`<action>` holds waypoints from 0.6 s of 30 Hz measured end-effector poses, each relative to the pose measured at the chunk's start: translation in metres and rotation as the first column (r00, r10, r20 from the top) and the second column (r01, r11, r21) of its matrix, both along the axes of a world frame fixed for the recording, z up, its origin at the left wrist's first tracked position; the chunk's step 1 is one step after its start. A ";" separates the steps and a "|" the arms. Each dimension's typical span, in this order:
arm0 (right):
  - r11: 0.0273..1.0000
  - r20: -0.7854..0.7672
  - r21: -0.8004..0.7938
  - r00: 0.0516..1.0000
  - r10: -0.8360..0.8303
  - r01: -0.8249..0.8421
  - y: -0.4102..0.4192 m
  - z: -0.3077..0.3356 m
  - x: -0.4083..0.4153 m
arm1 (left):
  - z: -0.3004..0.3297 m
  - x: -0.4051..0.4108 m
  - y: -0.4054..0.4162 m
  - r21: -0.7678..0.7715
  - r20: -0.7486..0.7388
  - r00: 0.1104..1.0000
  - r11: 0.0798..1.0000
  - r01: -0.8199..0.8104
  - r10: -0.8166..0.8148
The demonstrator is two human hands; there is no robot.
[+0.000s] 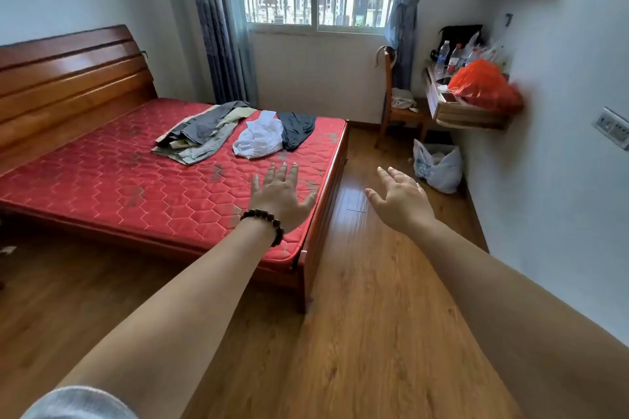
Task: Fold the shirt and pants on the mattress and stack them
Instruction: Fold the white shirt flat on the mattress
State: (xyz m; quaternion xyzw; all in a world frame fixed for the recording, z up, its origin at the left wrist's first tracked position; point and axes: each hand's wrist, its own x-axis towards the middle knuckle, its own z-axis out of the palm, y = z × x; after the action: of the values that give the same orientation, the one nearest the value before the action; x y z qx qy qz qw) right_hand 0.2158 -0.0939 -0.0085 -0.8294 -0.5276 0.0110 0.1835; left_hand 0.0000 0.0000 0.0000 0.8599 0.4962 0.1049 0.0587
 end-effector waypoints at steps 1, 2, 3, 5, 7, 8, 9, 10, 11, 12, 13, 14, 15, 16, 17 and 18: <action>1.000 0.009 -0.021 1.000 -0.006 0.006 0.000 -0.004 -0.002 | -0.003 -0.001 0.002 -0.001 -0.022 1.000 1.000 -0.001 0.001; 0.999 0.020 -0.035 1.000 -0.010 0.010 0.000 -0.007 -0.001 | -0.006 -0.002 0.005 -0.005 -0.036 0.999 1.000 0.002 -0.002; 0.998 0.018 -0.056 1.000 -0.017 0.018 0.000 -0.013 -0.002 | -0.012 -0.004 0.009 -0.017 -0.048 0.999 1.000 -0.001 0.001; 0.996 -0.004 -0.087 1.000 -0.024 0.024 -0.003 -0.024 -0.003 | -0.023 -0.006 0.015 -0.040 -0.049 0.999 0.999 0.005 -0.007; 0.993 -0.015 -0.113 0.999 -0.032 0.030 -0.003 -0.035 -0.004 | -0.034 -0.005 0.019 -0.054 -0.057 0.998 0.998 0.014 -0.018; 0.991 -0.019 -0.126 0.999 -0.040 0.037 -0.003 -0.038 -0.004 | -0.040 -0.004 0.022 -0.053 -0.064 0.998 0.998 0.017 -0.020; 0.988 -0.025 -0.144 0.998 -0.050 0.046 -0.003 -0.044 -0.003 | -0.045 -0.003 0.025 -0.062 -0.071 0.997 0.998 0.023 -0.027; 0.986 -0.028 -0.158 0.998 -0.057 0.052 -0.002 -0.049 -0.002 | -0.051 0.000 0.028 -0.072 -0.081 0.996 0.997 0.030 -0.036; 0.984 -0.035 -0.169 0.997 -0.067 0.061 -0.001 -0.055 -0.001 | -0.056 0.002 0.031 -0.083 -0.089 0.995 0.996 0.038 -0.045; 0.981 -0.041 -0.180 0.996 -0.078 0.069 0.001 -0.059 0.001 | -0.061 0.006 0.034 -0.094 -0.099 0.994 0.995 0.047 -0.056; 0.979 -0.049 -0.190 0.995 -0.086 0.075 0.003 -0.063 0.004 | -0.065 0.009 0.039 -0.104 -0.105 0.992 0.993 0.054 -0.065; 0.977 -0.054 -0.197 0.994 -0.094 0.082 0.007 -0.066 0.008 | -0.069 0.014 0.045 -0.109 -0.108 0.992 0.992 0.059 -0.071; 0.976 -0.055 -0.201 0.993 -0.101 0.088 0.012 -0.068 0.013 | -0.072 0.019 0.051 -0.113 -0.109 0.991 0.991 0.065 -0.078; 0.974 -0.051 -0.205 0.993 -0.109 0.096 0.018 -0.071 0.019 | -0.074 0.026 0.058 -0.117 -0.113 0.990 0.991 0.070 -0.083; 0.973 -0.046 -0.206 0.992 -0.114 0.102 0.025 -0.073 0.026 | -0.077 0.033 0.067 -0.120 -0.114 0.989 0.990 0.077 -0.090; 0.973 -0.043 -0.206 0.992 -0.118 0.106 0.033 -0.075 0.034 | -0.079 0.042 0.076 -0.120 -0.113 0.989 0.989 0.083 -0.096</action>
State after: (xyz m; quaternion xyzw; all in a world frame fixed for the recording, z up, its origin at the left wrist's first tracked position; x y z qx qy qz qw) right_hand 0.2502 -0.0604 -0.0836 -0.8716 -0.4708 0.0774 0.1127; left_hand 0.0418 0.0760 -0.0788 0.8812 0.4648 0.0220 0.0831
